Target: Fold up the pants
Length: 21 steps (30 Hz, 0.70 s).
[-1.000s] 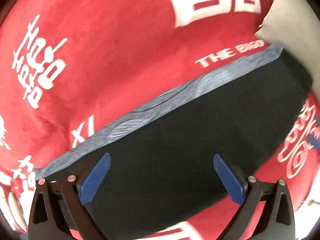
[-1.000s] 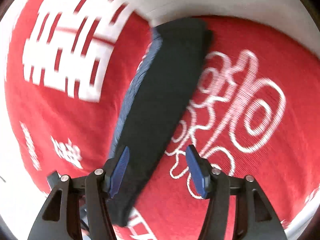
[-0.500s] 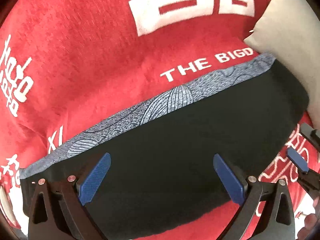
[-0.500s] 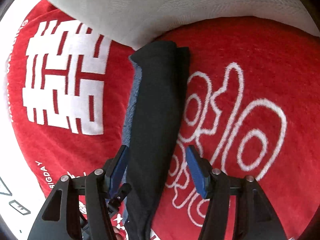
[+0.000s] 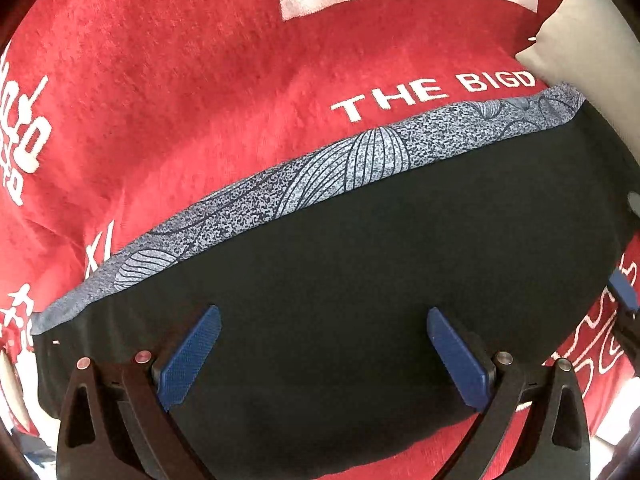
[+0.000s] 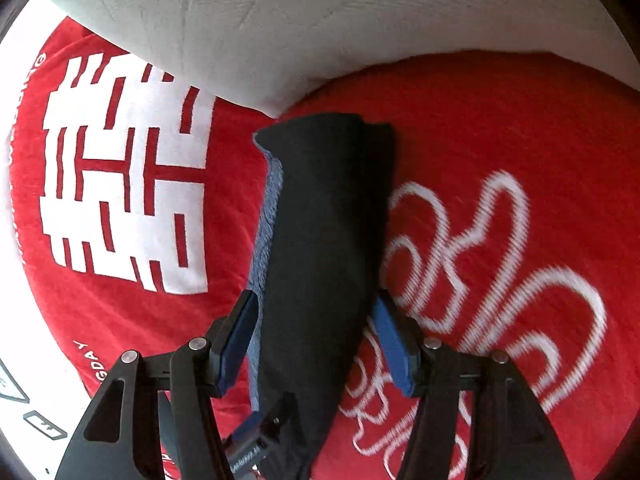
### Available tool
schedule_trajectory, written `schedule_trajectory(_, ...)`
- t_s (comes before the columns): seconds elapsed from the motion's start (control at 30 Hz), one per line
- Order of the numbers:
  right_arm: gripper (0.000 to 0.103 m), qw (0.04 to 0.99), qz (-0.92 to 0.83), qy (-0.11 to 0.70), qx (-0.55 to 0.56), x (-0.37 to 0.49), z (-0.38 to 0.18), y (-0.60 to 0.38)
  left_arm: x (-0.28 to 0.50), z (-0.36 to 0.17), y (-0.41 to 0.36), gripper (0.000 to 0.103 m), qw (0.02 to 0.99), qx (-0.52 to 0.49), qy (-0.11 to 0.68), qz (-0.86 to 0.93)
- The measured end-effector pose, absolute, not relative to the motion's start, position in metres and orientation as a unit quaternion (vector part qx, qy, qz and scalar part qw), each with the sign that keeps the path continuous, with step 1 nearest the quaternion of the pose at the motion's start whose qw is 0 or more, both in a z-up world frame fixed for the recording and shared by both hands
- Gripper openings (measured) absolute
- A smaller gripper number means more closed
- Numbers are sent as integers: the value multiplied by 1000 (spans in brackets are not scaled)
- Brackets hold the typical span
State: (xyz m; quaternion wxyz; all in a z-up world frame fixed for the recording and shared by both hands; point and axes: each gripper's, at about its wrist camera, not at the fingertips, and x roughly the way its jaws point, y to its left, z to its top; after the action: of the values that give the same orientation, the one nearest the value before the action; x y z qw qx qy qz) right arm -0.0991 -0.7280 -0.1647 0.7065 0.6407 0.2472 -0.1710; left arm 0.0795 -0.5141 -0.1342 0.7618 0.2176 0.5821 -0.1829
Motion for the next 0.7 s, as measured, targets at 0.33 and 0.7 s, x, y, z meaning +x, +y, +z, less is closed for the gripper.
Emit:
schedule_trajectory(0.33,66,754,-151,258,585,-67,-159,-733,81,-137,-512,103,764,212,582,-182)
schedule_trajectory(0.7,15,752,-145,307,566,-57,-148,-736,72,-101,-529,88,792,179,537,-228)
